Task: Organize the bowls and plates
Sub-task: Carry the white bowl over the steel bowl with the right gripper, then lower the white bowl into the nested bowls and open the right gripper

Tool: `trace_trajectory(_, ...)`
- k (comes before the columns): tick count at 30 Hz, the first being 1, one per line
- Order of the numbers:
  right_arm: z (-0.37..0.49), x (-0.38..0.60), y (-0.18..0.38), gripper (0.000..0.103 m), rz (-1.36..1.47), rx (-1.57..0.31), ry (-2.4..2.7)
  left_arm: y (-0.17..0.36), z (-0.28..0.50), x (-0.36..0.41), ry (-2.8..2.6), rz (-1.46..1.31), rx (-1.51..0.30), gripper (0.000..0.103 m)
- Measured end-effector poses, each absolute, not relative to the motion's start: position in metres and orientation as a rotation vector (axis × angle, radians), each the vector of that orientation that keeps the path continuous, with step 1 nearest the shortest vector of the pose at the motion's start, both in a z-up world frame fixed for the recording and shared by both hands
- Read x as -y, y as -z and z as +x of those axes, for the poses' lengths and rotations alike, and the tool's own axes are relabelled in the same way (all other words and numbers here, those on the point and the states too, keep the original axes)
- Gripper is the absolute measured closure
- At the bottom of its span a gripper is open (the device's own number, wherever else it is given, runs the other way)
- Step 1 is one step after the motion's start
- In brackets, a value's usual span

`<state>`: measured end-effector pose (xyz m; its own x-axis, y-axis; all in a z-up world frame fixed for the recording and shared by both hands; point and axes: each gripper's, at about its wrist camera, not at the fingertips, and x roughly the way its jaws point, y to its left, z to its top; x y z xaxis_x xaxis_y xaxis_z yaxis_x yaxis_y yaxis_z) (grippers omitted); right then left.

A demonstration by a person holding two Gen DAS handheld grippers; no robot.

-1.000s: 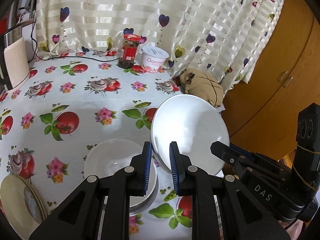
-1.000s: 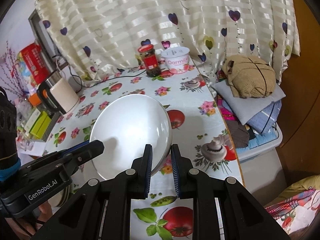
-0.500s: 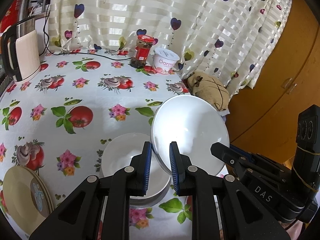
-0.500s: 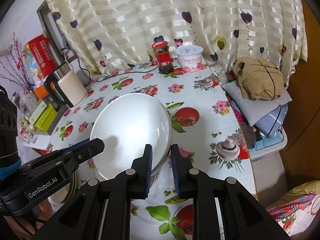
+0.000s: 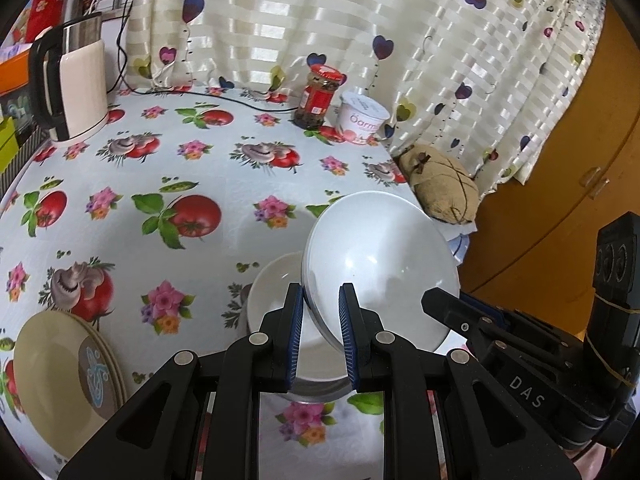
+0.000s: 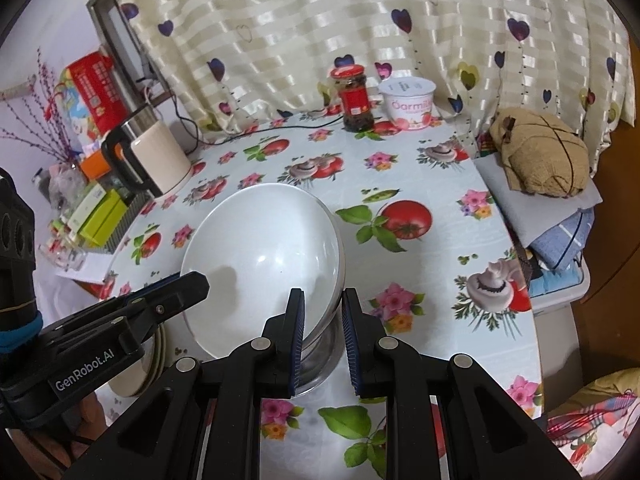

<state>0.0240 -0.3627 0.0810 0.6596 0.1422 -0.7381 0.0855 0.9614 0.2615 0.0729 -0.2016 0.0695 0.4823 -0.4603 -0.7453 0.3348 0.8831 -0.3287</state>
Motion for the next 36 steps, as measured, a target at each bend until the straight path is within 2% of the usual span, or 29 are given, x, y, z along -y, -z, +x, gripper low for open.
trace_trajectory(36,0.048,0.343,-0.042,0.082,0.258,-0.978,-0.076,-0.031,0.083,0.189,0.418,-0.13,-1.062,0.084)
